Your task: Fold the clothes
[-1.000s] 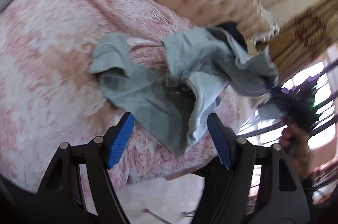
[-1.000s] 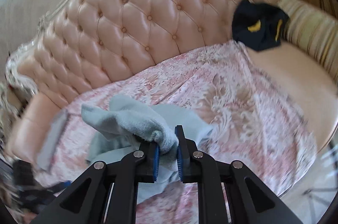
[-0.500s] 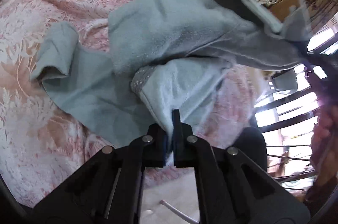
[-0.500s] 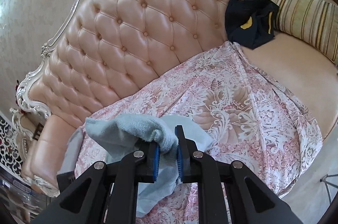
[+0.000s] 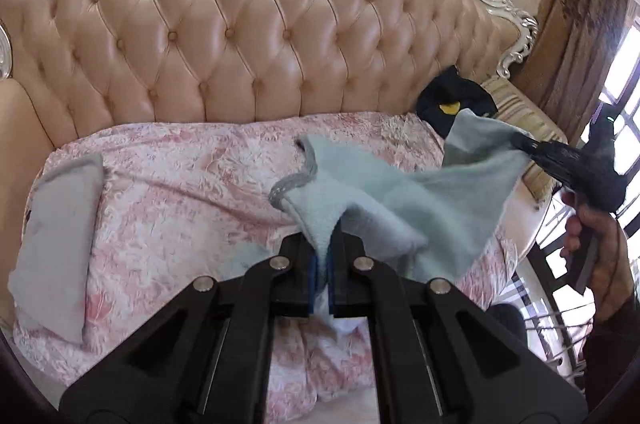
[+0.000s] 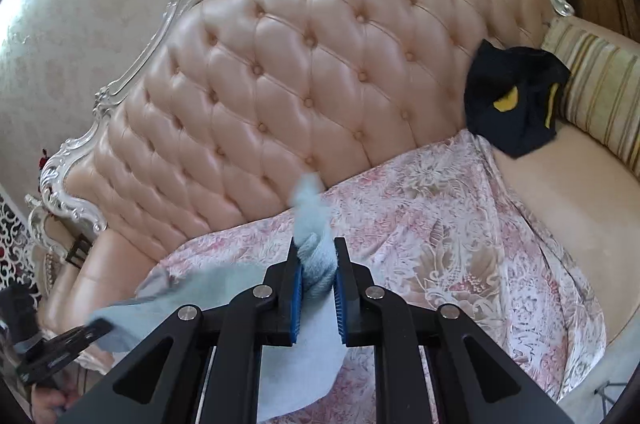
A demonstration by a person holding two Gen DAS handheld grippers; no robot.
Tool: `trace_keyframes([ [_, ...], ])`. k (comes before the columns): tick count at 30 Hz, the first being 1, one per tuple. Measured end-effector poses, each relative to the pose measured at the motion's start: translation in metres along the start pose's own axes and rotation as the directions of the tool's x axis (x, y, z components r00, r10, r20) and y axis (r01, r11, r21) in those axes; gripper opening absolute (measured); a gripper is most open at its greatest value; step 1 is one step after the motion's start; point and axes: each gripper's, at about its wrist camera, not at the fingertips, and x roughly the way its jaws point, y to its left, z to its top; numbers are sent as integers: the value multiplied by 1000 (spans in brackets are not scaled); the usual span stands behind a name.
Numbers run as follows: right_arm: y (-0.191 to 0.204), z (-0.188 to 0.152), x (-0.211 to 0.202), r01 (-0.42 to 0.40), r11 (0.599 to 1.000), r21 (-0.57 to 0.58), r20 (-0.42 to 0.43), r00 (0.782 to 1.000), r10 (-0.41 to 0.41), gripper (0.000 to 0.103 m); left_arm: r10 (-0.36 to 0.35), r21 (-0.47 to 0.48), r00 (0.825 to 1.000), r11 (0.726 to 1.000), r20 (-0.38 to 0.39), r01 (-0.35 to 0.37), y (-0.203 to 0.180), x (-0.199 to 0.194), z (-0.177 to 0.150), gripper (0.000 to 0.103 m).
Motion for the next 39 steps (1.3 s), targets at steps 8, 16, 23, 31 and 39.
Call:
trace_keyframes([
  [8, -81, -88, 43, 113, 990, 88, -195, 976, -94, 14, -21, -88, 968, 996, -250, -1, 4, 56, -115, 4],
  [16, -104, -136, 41, 160, 984, 80, -270, 954, -133, 18, -53, -153, 956, 988, -289, 9, 8, 65, -140, 4],
  [23, -109, -136, 13, 243, 970, 16, -275, 934, -229, 62, -100, -183, 951, 982, -292, 47, 12, 66, -155, 4],
  [31, -110, -136, -36, 332, 943, -18, -209, 921, -329, 70, -165, -244, 940, 965, -299, 92, 23, 69, -172, 5],
  [39, -25, -147, 6, 147, 969, -196, -239, 952, -193, 74, -218, -295, 925, 947, -311, 124, 35, 67, -184, 5],
])
